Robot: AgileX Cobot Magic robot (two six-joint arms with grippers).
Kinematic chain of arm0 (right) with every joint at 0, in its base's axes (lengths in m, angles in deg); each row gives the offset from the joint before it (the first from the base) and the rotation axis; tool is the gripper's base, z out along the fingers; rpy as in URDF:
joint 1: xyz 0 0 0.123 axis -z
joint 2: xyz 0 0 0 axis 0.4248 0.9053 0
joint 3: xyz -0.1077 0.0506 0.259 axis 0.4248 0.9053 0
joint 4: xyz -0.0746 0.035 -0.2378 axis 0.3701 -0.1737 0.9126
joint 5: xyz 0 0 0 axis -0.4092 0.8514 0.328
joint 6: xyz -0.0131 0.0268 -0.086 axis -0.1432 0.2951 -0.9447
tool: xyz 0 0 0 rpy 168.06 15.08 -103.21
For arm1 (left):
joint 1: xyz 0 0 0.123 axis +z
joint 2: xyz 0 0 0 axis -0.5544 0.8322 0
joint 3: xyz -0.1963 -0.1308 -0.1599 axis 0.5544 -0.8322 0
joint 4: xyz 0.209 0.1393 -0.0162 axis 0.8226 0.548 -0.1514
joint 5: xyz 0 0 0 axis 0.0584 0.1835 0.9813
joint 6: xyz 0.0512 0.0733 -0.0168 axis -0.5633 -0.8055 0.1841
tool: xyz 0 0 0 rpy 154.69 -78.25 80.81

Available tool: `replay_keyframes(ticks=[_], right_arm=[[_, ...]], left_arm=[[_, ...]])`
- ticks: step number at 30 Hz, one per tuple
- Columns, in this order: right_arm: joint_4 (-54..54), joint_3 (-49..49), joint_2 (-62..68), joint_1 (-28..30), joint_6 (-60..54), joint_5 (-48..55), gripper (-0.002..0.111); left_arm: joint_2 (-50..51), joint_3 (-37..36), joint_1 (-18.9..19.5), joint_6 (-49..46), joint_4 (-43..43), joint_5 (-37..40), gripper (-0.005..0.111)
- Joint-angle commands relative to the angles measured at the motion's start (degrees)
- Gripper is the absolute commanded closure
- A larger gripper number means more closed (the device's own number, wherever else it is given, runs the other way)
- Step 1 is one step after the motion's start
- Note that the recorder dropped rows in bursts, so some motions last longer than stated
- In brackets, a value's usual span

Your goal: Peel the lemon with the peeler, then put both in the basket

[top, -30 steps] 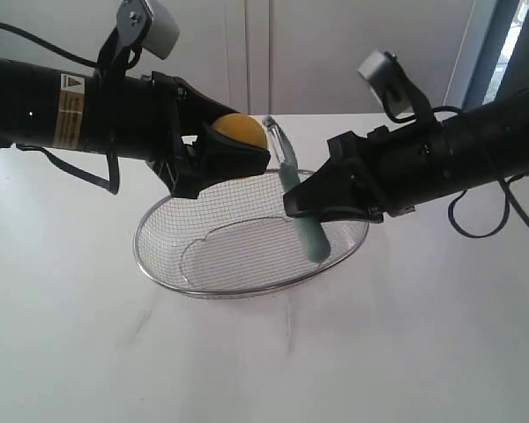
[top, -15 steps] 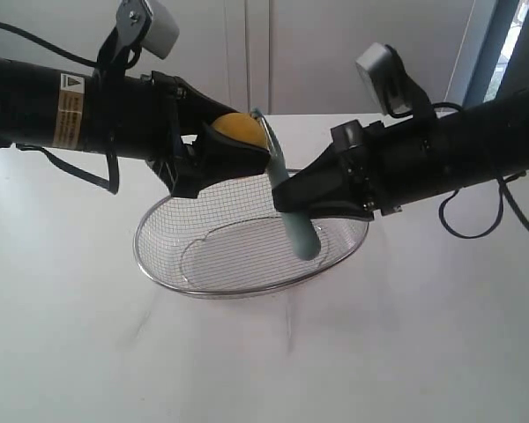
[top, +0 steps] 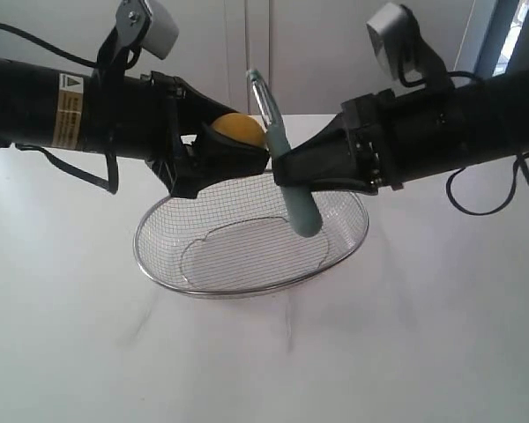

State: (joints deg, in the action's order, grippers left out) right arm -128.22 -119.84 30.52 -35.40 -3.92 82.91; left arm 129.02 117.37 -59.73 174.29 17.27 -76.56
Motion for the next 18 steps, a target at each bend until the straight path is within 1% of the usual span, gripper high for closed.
replay_keyframes(ticks=[1,10,15,18], right_arm=[[-1.5,-0.5,-1.6,0.0,-1.6,1.4,0.108],[-0.7,-0.5,-1.6,0.0,-2.2,0.5,0.108],[1.2,-0.5,-1.6,0.0,-2.2,-2.5,0.108],[4.8,-0.5,-1.6,0.0,-0.5,-6.7,0.108]], left_arm=[[-0.5,0.0,0.2,0.0,-0.4,-0.4,0.107],[-0.5,0.0,0.2,0.0,-0.4,-0.3,0.107],[-0.5,0.0,0.2,-0.3,-0.4,-0.3,0.107],[-0.5,0.0,0.2,-0.4,-0.4,0.0,0.107]])
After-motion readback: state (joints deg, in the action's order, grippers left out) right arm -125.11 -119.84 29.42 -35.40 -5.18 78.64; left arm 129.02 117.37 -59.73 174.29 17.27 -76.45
